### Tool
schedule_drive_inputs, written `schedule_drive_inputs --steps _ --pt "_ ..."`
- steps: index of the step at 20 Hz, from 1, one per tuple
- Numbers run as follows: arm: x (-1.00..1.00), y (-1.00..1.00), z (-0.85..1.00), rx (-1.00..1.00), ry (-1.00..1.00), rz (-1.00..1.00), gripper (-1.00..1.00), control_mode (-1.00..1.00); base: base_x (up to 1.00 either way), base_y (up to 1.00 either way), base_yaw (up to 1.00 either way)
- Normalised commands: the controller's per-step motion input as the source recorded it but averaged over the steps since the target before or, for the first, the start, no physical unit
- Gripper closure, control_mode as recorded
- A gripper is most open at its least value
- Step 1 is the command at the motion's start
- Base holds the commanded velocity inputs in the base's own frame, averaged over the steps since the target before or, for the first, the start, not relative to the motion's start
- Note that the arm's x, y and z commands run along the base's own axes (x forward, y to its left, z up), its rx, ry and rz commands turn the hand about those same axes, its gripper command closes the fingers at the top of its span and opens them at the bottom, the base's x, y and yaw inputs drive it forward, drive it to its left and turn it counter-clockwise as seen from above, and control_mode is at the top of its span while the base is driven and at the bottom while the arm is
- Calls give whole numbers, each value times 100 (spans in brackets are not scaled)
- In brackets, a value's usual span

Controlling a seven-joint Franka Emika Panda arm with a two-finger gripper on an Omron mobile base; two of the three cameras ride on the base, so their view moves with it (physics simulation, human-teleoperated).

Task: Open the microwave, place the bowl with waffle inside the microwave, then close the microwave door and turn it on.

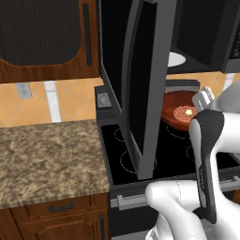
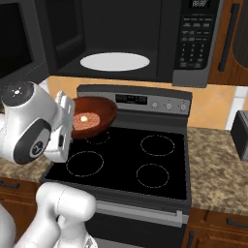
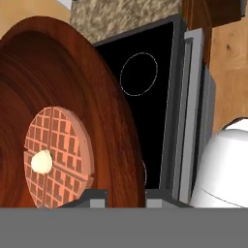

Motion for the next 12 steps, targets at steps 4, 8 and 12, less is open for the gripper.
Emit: schedule_drive_inputs --steps 4,8,12 --pt "-15 -29 96 1 -14 -1 100 -100 0 0 0" --pt "-8 -14 77 4 -16 4 100 -100 0 0 0" --pt "16 0 52 4 -2 5 100 -100 0 0 0"
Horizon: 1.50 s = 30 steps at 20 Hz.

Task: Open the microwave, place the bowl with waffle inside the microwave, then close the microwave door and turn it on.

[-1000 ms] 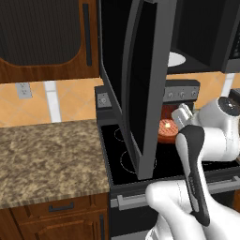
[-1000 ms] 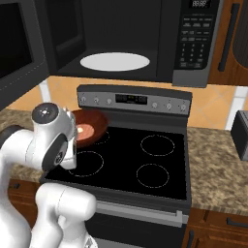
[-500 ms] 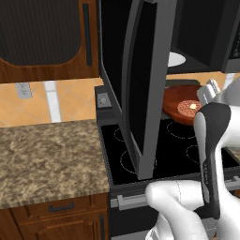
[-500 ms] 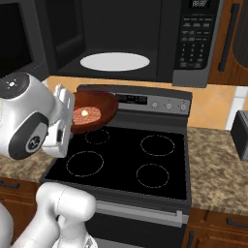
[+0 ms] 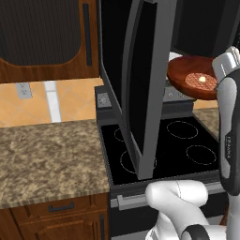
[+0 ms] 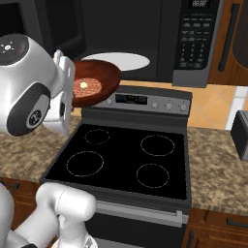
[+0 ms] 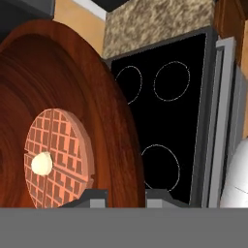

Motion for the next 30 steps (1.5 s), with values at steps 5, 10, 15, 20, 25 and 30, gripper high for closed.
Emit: schedule_drive_inputs --steps 5,10,15,20,25,30 --pt "63 0 16 0 0 1 100 -100 0 0 0" --pt "75 0 -6 3 -5 8 100 -100 0 0 0" --pt "27 -2 -12 6 -21 5 100 -100 0 0 0" --pt "84 0 1 4 -7 0 100 -100 0 0 0" --pt "99 0 6 9 0 1 100 -100 0 0 0" --pt "100 0 0 2 1 0 100 -100 0 0 0"
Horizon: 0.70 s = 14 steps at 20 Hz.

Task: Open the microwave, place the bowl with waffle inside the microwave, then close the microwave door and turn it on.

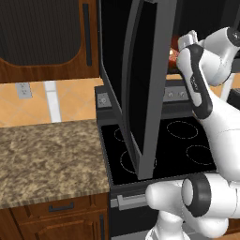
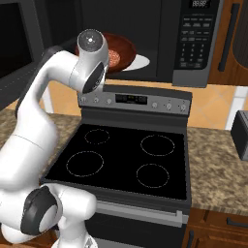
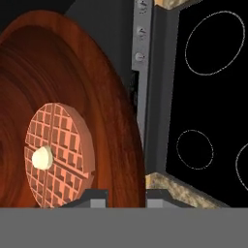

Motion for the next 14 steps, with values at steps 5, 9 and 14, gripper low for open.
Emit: schedule_drive_inputs --steps 5,9,14 --pt "80 0 0 0 7 0 100 -100 0 0 0" --pt "70 0 0 0 16 0 100 -100 0 0 0" --pt "67 0 0 0 7 0 100 -100 0 0 0"
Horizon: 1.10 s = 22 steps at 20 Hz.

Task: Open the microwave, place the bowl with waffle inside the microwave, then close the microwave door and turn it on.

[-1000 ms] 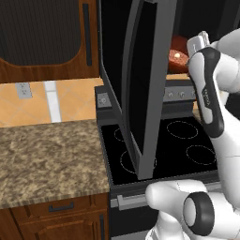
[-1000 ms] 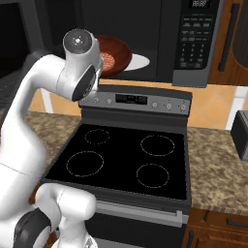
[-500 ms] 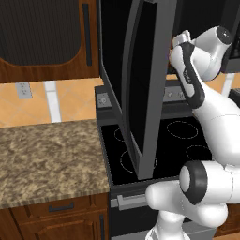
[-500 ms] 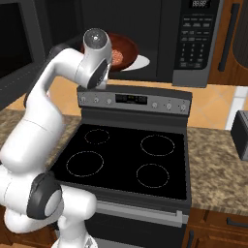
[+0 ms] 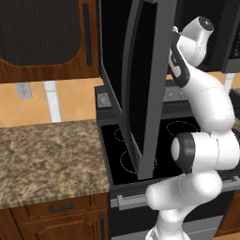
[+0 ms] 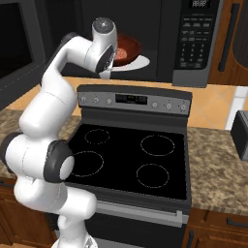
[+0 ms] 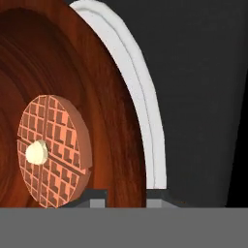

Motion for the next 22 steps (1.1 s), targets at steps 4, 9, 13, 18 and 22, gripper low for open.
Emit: schedule_drive_inputs --steps 4,9,13,18,22 --pt "55 0 0 0 0 0 100 -100 0 0 0" --pt "30 0 -30 0 0 0 100 -100 0 0 0" --pt "16 0 -27 0 -2 0 100 -100 0 0 0" --pt "0 0 0 0 -1 0 100 -100 0 0 0" --pt "0 0 0 0 0 0 -100 -100 0 0 0"
